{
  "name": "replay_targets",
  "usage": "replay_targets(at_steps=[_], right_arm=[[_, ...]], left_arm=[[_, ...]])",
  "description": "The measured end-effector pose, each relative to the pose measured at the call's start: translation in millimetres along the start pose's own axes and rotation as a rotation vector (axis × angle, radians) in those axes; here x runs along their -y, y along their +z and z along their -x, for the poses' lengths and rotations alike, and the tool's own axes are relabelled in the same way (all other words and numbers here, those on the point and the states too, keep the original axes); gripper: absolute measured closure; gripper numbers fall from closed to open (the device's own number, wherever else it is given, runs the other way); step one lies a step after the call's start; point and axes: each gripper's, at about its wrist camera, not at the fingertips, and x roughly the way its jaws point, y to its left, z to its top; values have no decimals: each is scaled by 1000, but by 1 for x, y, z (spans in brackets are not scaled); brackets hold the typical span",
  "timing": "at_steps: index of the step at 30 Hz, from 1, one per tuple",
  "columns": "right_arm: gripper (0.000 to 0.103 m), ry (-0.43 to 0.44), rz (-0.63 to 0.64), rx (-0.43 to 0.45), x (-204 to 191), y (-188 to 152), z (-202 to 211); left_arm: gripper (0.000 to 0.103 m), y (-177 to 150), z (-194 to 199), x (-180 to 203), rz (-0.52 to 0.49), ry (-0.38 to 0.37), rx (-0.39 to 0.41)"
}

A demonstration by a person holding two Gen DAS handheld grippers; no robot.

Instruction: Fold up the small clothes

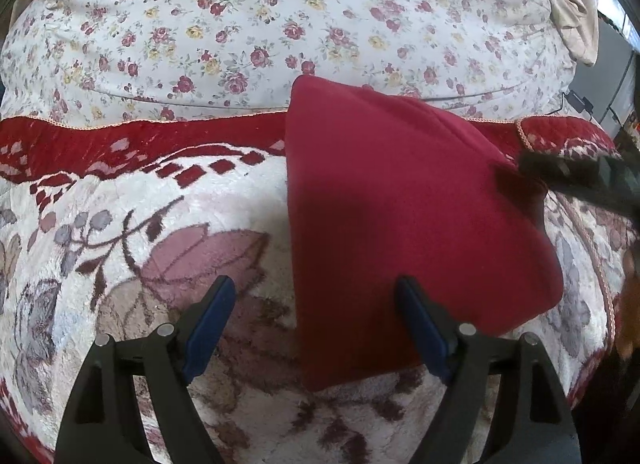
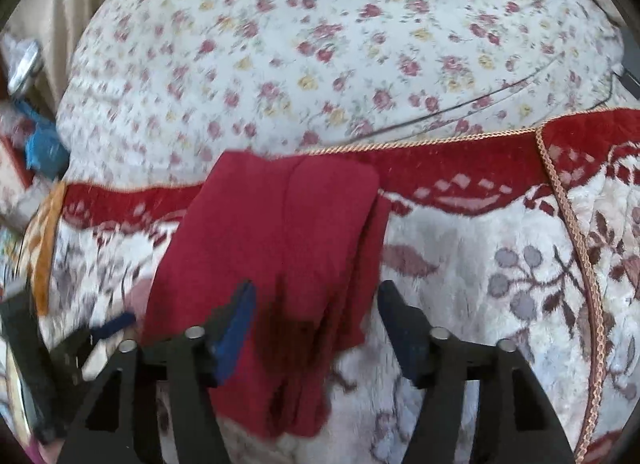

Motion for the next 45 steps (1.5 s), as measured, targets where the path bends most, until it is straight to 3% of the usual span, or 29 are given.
replay_targets(at_steps=[3,4,5,8,11,15,16,18,20,25,26,28,29,31,35,37,39,45], right_arm=[[33,19,-72,-53,10,14,-33],[39,33,-82,-70,12,16,-43],[66,65,-78,-94,13,16,-52],[80,32,15,-47,3,11,-42],[84,-53,93,-41,2,4,-38],[84,-30,49,-56,11,3,-42],[82,-34,48,-40,9,4,-35],[60,-69,42,-12,6,5,-19],[54,-76,67,34,-5,5,-2],[54,3,124,36,-29,-5,7],[54,-15,134,24,-30,-9,-1],[54,-130,163,-33,-25,-21,-25],[54,-130,153,-54,-20,-26,-34],[54,-77,87,-40,-7,-30,-34],[54,-42,81,-57,-3,-25,-24],[41,-8,49,-51,3,-24,-19],[19,26,2,-35,14,-21,-16],[10,179,-118,-52,40,-15,-41]], left_arm=[[20,0,-1,0,0,0,-3],[20,0,-1,0,0,-1,-4],[20,1,-1,0,2,-4,-5],[20,0,-2,-1,8,-11,-13],[19,0,-3,0,8,-16,-20],[19,0,-5,1,13,-14,-20],[19,-1,-4,0,14,-13,-19],[19,-1,-3,-1,14,-10,-16],[18,-1,-3,-1,17,-10,-18],[18,-1,-3,1,8,-4,-14],[18,-1,-3,0,9,-4,-15],[17,-2,-3,0,11,-5,-15],[16,-2,-4,0,10,-6,-17],[15,-2,-4,0,13,-9,-20],[15,1,-5,-4,41,-53,-21],[15,5,-2,-10,81,-106,-15],[13,11,-1,-15,121,-157,0],[8,25,-16,-26,202,-263,-24]])
